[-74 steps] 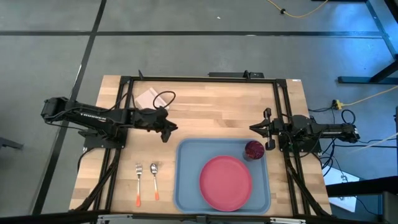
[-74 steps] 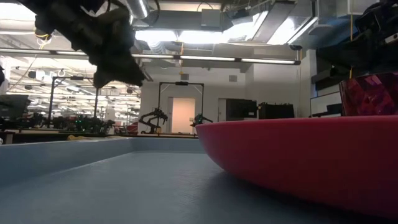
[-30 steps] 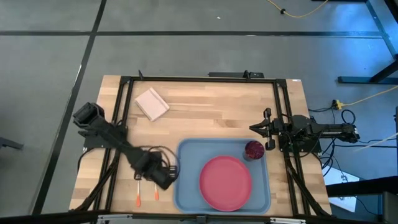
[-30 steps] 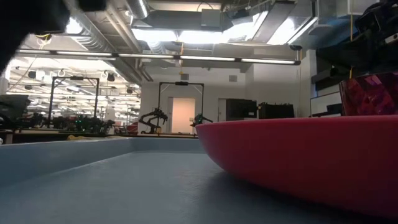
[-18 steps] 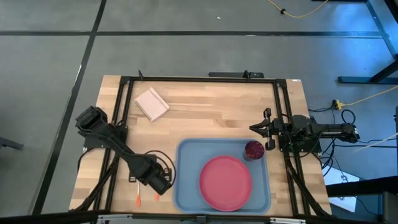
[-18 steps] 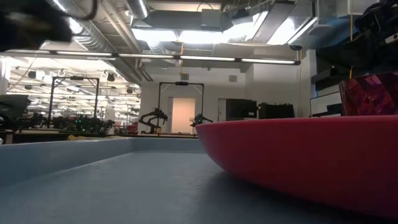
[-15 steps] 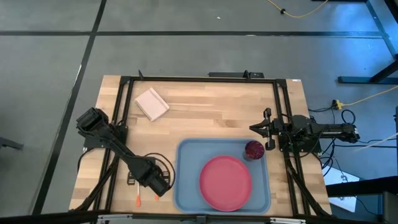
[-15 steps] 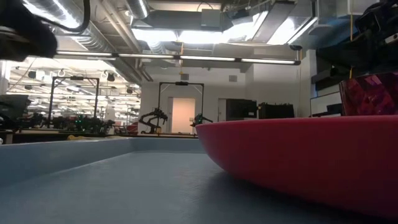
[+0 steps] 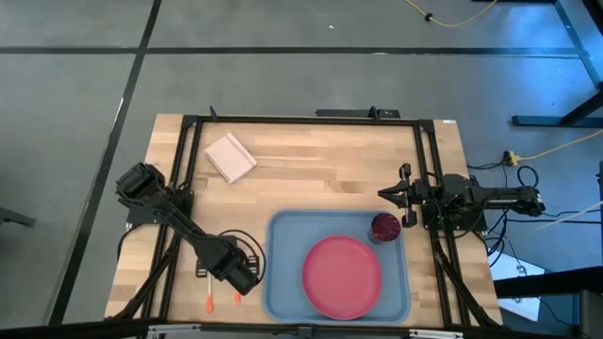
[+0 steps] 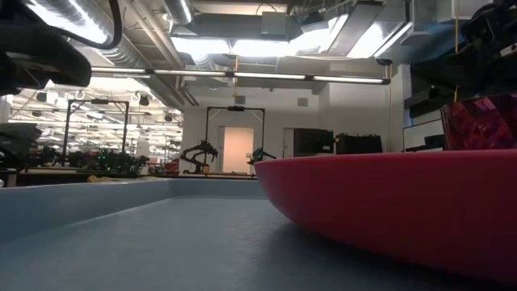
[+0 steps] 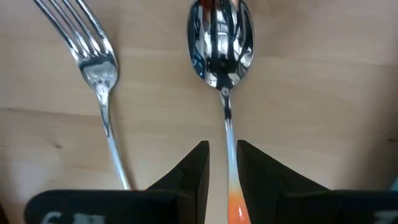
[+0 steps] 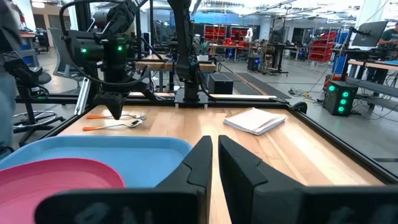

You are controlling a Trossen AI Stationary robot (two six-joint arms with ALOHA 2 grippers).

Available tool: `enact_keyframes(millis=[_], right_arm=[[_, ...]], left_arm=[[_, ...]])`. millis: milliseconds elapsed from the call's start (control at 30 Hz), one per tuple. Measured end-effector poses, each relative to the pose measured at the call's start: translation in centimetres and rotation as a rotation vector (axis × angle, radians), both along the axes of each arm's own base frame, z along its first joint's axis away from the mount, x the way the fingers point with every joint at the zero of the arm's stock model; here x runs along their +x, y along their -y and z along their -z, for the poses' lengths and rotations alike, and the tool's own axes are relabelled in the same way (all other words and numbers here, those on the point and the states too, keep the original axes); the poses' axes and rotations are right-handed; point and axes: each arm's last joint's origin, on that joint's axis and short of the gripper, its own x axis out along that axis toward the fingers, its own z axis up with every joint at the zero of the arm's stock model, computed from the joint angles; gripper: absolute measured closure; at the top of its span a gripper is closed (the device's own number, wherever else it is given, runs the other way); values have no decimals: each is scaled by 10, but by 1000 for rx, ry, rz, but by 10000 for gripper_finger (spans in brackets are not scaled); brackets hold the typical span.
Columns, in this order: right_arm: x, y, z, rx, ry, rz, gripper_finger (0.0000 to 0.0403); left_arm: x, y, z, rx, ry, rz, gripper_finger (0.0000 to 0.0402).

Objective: Pick and place plate/cup/fork/spoon on tray
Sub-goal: Put the orange spoon on the serving tray to left of the pink plate

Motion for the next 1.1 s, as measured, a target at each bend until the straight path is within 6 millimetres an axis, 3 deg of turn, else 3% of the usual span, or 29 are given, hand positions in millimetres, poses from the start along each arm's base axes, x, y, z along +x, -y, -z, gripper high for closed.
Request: enact_keyframes(millis=[500,700,900,1100], right_arm=[[0,0,0,0,0,0,370],[0,0,0,1,0,0,370],[0,0,0,2,0,0,370],[0,0,0,2,0,0,370]], left_arm=[[5,3,17,9,-13,27,327],[1,-1,33,-29,25,25,327],[2,-5,31,-24,46,52,329],[4,-9,29,-29,55,105,373]])
